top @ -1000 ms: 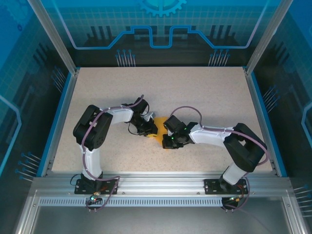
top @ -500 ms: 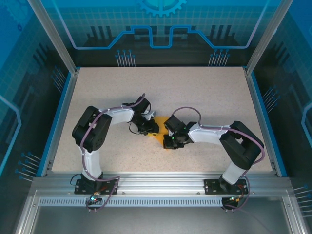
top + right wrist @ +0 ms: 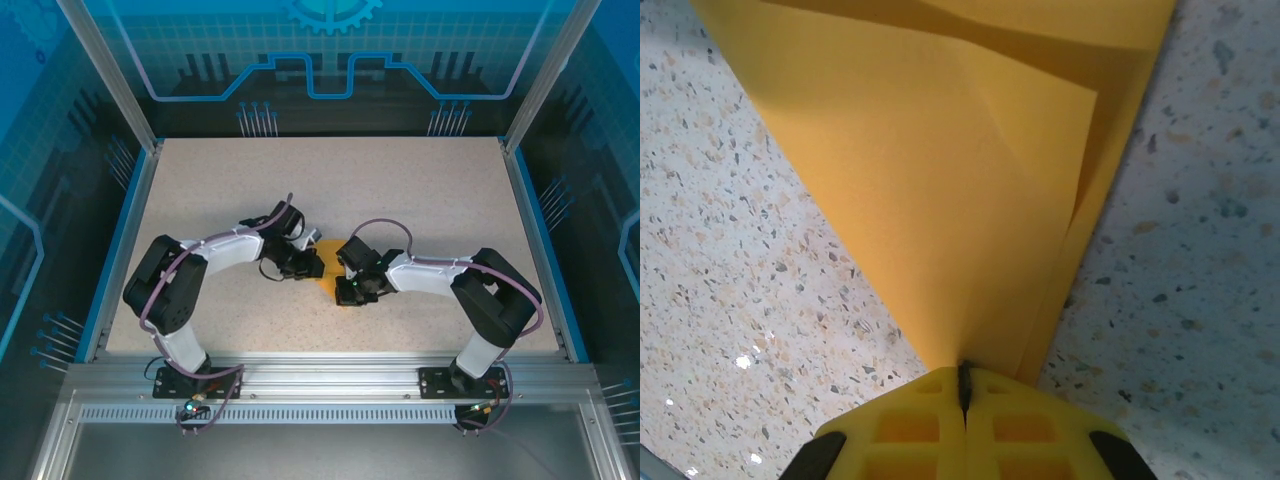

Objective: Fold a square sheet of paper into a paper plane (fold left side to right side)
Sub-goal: Third fold the triangle at the center of the table.

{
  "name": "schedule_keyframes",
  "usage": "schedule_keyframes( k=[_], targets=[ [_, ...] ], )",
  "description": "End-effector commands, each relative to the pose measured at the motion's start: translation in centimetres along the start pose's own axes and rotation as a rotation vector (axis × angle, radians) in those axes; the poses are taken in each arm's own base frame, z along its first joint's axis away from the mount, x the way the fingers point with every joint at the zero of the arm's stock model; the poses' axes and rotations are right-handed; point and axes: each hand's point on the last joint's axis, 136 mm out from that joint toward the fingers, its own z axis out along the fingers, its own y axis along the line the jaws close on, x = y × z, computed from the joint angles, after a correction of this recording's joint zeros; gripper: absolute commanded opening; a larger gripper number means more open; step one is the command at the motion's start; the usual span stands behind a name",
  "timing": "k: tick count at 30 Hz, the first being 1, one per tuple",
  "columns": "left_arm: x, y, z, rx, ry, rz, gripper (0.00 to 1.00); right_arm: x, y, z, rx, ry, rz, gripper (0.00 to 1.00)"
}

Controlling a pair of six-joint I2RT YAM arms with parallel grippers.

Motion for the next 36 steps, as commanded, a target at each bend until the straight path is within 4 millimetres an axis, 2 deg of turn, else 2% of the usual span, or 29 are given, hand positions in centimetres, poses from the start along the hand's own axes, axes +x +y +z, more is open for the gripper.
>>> schedule_keyframes(
  k=[1, 11, 21, 36],
  targets=[
    [1.2, -1.1, 1.2, 0.046, 0.051, 0.064, 0.17, 3.2, -4.6, 0.8, 0.168, 0.121, 0.039, 0.0],
    [1.2, -0.1, 3.1, 0.022, 0.093, 0.063, 0.16, 3.1, -4.4, 1.2, 0.157, 0.128, 0.041, 0.0],
    [0.6, 0.2, 3.9, 0.015, 0.093, 0.073, 0.15, 3.0, -4.3, 1.2, 0.157, 0.132, 0.037, 0.0],
    [0.7, 3.1, 4.7, -0.11, 0.098, 0.087, 0.14, 3.2, -4.8, 0.9, 0.175, 0.138, 0.037, 0.0]
  ],
)
